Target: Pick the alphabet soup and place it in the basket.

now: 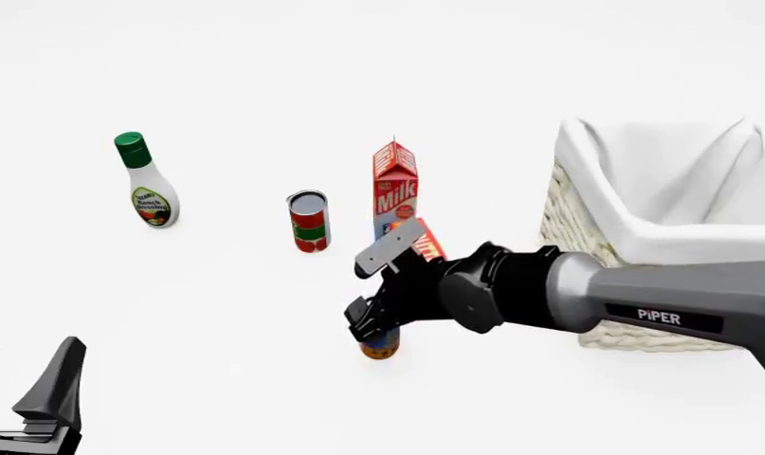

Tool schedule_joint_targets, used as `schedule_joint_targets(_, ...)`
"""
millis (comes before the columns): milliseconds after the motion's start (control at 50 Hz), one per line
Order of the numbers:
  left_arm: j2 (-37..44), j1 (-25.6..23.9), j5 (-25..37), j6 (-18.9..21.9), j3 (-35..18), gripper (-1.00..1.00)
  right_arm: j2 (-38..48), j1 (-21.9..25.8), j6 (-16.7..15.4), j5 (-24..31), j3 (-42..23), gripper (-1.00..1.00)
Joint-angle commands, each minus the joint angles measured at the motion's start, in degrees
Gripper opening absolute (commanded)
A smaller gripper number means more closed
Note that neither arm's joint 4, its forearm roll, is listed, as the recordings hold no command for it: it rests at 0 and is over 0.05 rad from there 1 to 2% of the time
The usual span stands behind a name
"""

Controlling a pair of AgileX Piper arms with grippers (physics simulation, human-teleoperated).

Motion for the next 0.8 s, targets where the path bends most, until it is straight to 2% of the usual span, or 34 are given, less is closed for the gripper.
schedule_joint_targets(20,0.0,0.0,0.0,0.0,0.0,1.00,1.0,-0.2,-0.1,-0.5,0.1,1.00)
schedule_joint_targets(800,0.0,0.0,0.0,0.0,0.0,1.00,4.5,-0.1,0.7,-4.1,2.8,1.00)
